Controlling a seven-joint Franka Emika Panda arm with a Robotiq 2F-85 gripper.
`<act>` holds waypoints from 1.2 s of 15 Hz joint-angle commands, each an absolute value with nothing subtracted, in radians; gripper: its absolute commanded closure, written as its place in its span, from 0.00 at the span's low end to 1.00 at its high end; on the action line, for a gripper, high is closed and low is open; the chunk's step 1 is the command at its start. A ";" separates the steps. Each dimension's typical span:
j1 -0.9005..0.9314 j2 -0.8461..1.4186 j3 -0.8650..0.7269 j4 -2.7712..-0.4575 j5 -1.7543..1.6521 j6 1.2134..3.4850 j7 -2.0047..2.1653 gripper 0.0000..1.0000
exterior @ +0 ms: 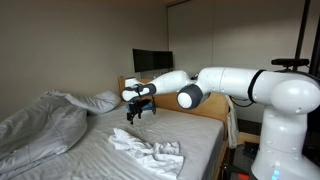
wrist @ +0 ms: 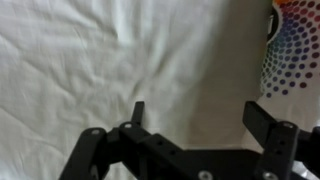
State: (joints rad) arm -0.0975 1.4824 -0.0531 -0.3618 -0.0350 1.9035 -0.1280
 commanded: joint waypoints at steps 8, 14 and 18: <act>-0.053 1.349 -0.056 -0.377 -0.060 1.692 -0.159 0.00; -0.039 1.314 -0.057 -0.354 -0.052 1.589 -0.169 0.00; -0.036 1.327 -0.056 -0.354 -0.047 1.618 -0.135 0.00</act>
State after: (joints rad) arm -0.0365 1.3265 -0.0564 -0.3539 -0.0466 1.6175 -0.1352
